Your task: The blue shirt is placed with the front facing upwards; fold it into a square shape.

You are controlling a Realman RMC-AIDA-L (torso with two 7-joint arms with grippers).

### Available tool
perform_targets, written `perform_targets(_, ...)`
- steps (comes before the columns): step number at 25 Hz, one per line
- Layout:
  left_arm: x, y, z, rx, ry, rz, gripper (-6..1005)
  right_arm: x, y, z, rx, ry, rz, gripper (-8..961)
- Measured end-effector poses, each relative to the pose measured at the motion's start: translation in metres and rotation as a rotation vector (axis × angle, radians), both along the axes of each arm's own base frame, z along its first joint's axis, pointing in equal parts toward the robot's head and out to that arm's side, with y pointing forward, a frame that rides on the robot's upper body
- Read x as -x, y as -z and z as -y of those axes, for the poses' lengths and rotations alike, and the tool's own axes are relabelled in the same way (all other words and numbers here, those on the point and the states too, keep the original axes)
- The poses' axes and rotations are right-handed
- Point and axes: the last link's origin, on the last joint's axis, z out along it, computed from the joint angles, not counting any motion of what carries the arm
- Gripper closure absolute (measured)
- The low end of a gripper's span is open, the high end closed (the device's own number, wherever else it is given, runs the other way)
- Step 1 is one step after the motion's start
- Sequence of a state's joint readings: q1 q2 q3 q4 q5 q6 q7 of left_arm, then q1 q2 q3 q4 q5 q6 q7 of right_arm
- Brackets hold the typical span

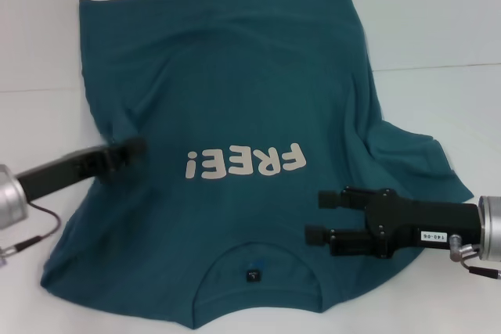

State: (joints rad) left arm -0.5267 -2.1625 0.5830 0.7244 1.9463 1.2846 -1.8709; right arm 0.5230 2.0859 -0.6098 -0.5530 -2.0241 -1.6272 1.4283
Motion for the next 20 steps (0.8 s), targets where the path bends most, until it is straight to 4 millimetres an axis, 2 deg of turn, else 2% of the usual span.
perform_targets(3,-0.001,0.008,0.002,0.0,0.007,0.03,936,0.0,0.0,0.0,0.001,0.001,0.001,39)
perform_targets(10,0.003,0.006,0.005,-0.024,0.015,0.032,828,0.0,0.0,0.0,-0.001,-0.001,0.003,41)
perform_targets(12,0.007,0.005,0.007,-0.037,0.018,0.006,618,0.0,-0.001,-0.001,-0.001,0.001,0.004,41)
perform_targets(20,0.03,0.01,0.008,-0.111,0.023,-0.159,301,0.0,-0.004,-0.003,0.007,0.026,-0.008,40)
